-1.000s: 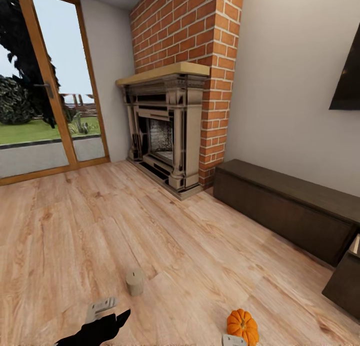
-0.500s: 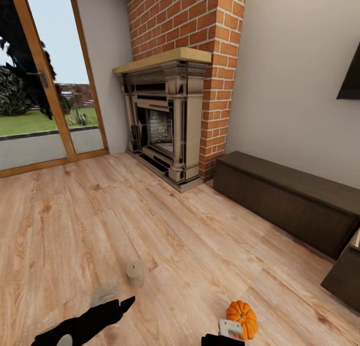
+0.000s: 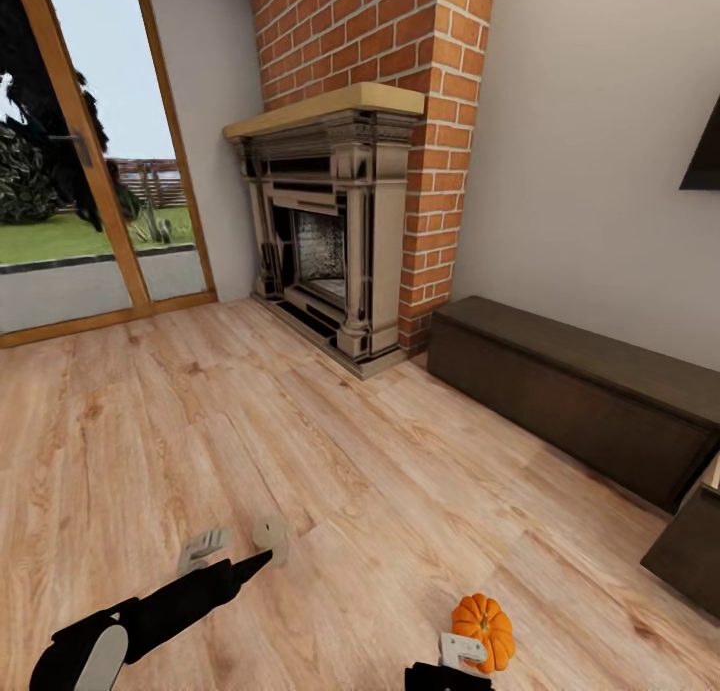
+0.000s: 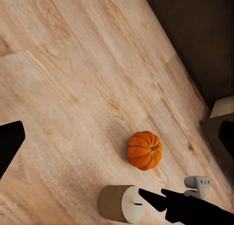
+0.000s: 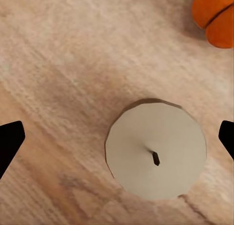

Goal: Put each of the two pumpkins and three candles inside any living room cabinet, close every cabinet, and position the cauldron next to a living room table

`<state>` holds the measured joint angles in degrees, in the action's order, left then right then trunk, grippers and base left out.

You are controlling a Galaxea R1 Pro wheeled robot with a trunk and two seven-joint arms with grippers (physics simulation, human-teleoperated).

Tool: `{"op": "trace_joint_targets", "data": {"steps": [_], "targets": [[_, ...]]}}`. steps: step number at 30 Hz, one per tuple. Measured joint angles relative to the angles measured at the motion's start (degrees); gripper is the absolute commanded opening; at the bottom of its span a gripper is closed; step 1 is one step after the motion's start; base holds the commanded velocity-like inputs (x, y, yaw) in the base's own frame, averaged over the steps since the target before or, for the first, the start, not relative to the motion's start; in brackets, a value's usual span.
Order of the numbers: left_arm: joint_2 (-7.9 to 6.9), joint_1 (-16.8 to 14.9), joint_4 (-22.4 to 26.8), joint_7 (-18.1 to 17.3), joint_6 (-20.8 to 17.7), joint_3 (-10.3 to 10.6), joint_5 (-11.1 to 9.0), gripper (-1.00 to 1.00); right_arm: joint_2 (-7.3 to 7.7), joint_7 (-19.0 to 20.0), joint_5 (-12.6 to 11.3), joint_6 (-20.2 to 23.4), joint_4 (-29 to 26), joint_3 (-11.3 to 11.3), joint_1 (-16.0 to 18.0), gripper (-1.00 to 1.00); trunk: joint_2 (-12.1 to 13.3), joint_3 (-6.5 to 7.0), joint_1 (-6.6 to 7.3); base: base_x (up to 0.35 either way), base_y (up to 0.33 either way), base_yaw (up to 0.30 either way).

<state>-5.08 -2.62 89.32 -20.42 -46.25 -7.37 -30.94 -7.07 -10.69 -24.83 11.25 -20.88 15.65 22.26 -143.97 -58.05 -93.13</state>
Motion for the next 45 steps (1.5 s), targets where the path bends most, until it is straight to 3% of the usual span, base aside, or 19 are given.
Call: {"op": "trace_joint_targets", "data": {"steps": [3,9,14,21,31,45], "targets": [[-0.02,0.04,-0.03,-0.59,0.02,-0.06,-0.07,1.00,0.06,0.02,-0.08,-0.01,0.00,-0.03,0.01,1.00,0.00,0.00,0.00,0.000,0.000,0.000],[-0.03,0.08,-0.05,-1.35,0.14,-0.03,-0.01,1.00,0.15,0.08,-0.12,0.02,-0.17,-0.13,0.19,1.00,-0.08,-1.32,-0.16,0.000,0.000,0.000],[-0.03,0.10,-0.05,-1.46,0.16,-0.02,-0.01,1.00,0.05,0.02,-0.12,0.13,-0.17,-0.14,0.78,1.00,-0.08,-1.33,-0.15,0.000,0.000,0.000],[-0.03,0.10,-0.05,-2.03,0.20,-0.01,0.01,1.00,0.19,-0.18,-0.12,0.20,-0.02,-0.19,2.26,1.00,-0.17,-2.87,-0.34,0.000,0.000,0.000],[-0.03,0.10,-0.05,-2.34,0.23,-0.01,0.01,1.00,0.28,-3.82,-0.17,0.15,0.05,-0.30,2.90,1.00,-0.17,-2.88,-0.33,0.000,0.000,0.000],[-0.03,0.10,-0.05,-2.41,0.23,-0.01,0.03,1.00,0.00,-5.43,-0.37,0.00,0.64,-0.12,3.28,1.00,-0.36,-5.98,-0.70,0.000,0.000,0.000]]}}
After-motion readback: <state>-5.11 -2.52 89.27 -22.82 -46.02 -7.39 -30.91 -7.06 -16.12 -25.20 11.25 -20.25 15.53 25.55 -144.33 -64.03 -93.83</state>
